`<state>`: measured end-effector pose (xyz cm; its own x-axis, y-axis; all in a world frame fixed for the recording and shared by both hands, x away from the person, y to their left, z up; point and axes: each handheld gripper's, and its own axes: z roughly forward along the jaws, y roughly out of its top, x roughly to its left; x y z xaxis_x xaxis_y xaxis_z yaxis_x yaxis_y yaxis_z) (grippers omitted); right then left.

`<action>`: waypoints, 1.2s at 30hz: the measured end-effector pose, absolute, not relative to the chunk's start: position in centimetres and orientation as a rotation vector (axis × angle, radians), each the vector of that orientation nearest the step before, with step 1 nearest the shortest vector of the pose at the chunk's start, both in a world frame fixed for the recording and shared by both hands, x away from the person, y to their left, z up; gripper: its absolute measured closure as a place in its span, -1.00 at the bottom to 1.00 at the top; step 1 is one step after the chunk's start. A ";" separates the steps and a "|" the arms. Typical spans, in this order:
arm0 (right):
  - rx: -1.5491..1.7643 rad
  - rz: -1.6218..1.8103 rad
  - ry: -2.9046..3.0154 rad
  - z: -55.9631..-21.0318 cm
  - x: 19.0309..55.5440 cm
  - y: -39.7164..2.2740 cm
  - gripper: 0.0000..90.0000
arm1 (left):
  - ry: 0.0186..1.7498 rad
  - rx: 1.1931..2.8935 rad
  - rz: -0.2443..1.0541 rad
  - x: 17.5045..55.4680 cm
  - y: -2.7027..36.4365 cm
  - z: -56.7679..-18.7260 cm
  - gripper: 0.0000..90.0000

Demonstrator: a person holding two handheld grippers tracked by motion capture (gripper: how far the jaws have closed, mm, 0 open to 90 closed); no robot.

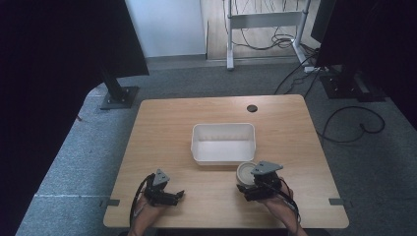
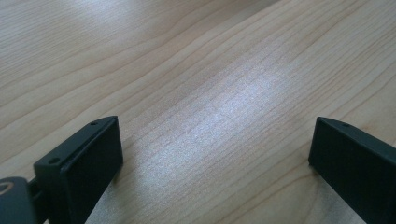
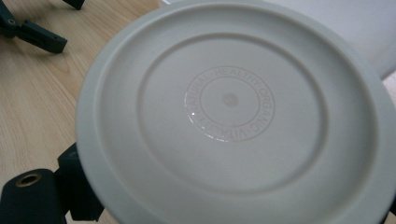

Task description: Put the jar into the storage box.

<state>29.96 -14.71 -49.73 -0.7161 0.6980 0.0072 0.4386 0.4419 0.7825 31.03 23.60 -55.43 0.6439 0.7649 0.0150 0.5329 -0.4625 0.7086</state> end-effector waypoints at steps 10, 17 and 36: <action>0.951 1.165 2.396 -49.0 31.1 -13.3 -0.79 | 1.005 2.177 0.436 31.0 23.6 -55.4 -0.94; 0.954 1.165 2.401 -48.8 31.9 -12.7 -0.79 | 1.005 2.177 0.437 31.0 23.6 -55.4 -0.94; 0.963 1.135 2.404 -48.5 34.5 -11.1 -0.79 | 1.006 2.176 0.436 31.0 23.6 -55.4 -0.94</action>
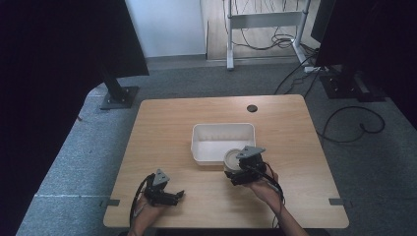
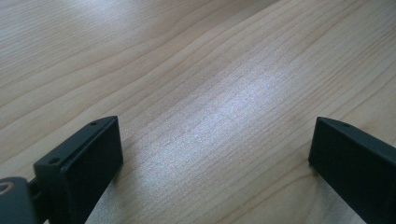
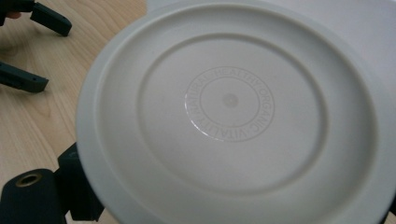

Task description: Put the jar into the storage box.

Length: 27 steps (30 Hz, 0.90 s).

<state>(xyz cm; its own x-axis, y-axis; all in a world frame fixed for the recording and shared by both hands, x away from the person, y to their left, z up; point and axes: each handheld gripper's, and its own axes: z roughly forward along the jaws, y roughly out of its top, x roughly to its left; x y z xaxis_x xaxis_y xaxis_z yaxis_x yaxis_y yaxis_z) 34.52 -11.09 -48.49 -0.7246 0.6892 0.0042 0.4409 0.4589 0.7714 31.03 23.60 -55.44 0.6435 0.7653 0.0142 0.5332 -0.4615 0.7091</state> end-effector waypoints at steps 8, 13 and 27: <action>0.974 1.133 2.391 -48.3 35.4 -10.8 -0.79 | 1.005 2.178 0.437 31.0 23.6 -55.4 -0.94; 0.971 1.135 2.389 -48.1 35.8 -10.3 -0.79 | 1.004 2.176 0.438 31.0 23.6 -55.4 -0.94; 0.970 1.121 2.392 -48.0 37.4 -8.4 -0.79 | 1.006 2.176 0.436 31.0 23.6 -55.4 -0.94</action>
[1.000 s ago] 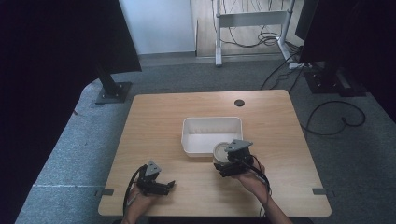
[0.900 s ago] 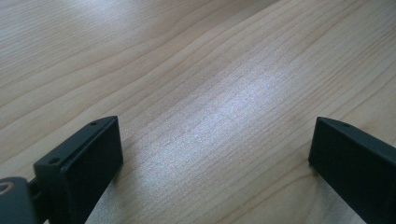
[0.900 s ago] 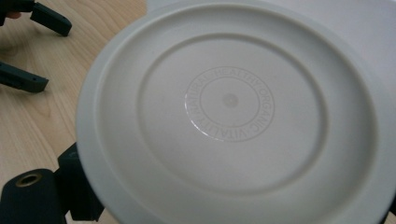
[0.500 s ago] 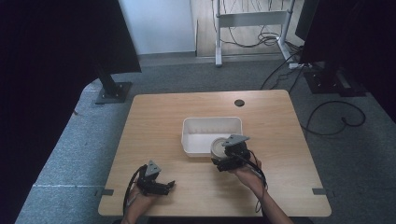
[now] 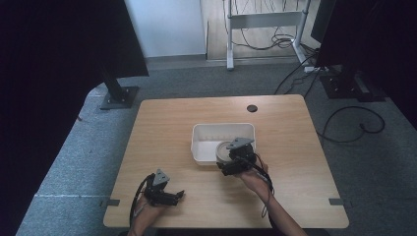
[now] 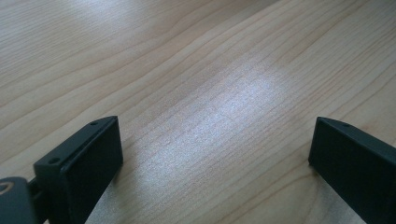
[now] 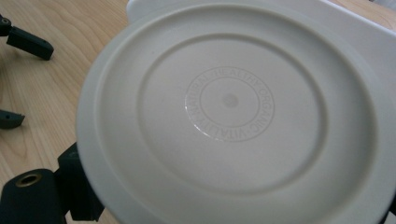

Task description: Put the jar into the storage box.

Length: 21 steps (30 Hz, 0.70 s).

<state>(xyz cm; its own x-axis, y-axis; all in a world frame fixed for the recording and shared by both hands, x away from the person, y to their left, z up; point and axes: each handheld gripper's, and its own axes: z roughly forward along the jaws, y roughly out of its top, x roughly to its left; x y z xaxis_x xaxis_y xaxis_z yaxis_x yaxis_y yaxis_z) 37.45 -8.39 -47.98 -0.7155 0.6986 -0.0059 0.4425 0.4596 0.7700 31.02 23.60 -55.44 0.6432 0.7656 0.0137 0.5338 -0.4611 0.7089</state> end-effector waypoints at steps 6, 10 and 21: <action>0.974 1.121 2.386 -47.9 38.2 -7.6 -0.79 | 1.005 2.176 0.437 31.0 23.6 -55.4 -0.94; 0.972 1.115 2.383 -47.9 38.8 -7.1 -0.79 | 1.005 2.177 0.437 31.0 23.6 -55.4 -0.94; 0.973 1.124 2.382 -47.9 40.1 -5.9 -0.79 | 1.005 2.177 0.437 31.0 23.6 -55.4 -0.94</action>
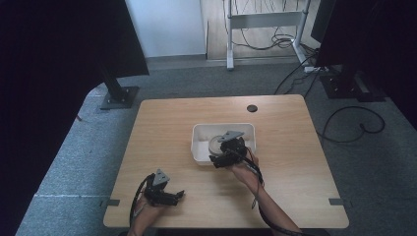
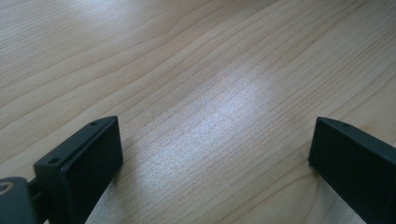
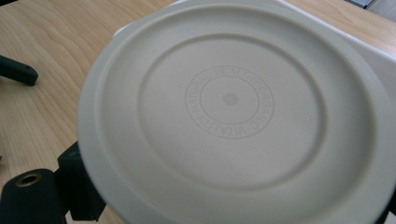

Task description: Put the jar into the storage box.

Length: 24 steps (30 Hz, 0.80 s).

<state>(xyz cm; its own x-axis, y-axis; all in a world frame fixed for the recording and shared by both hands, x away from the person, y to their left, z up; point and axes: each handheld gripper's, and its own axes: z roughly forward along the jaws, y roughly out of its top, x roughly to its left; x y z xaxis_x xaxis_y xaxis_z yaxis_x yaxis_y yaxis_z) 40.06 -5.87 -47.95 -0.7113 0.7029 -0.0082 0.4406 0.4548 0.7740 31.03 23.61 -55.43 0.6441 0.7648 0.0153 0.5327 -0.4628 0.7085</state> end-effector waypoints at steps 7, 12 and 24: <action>0.979 1.125 2.377 -48.2 40.9 -5.0 -0.79 | 1.005 2.177 0.437 31.0 23.6 -55.4 -0.94; 1.000 1.124 2.371 -48.6 41.6 -4.7 -0.79 | 1.005 2.177 0.437 31.0 23.6 -55.4 -0.94; 1.024 1.110 2.361 -50.1 42.8 -4.0 -0.79 | 1.005 2.177 0.436 31.0 23.6 -55.4 -0.94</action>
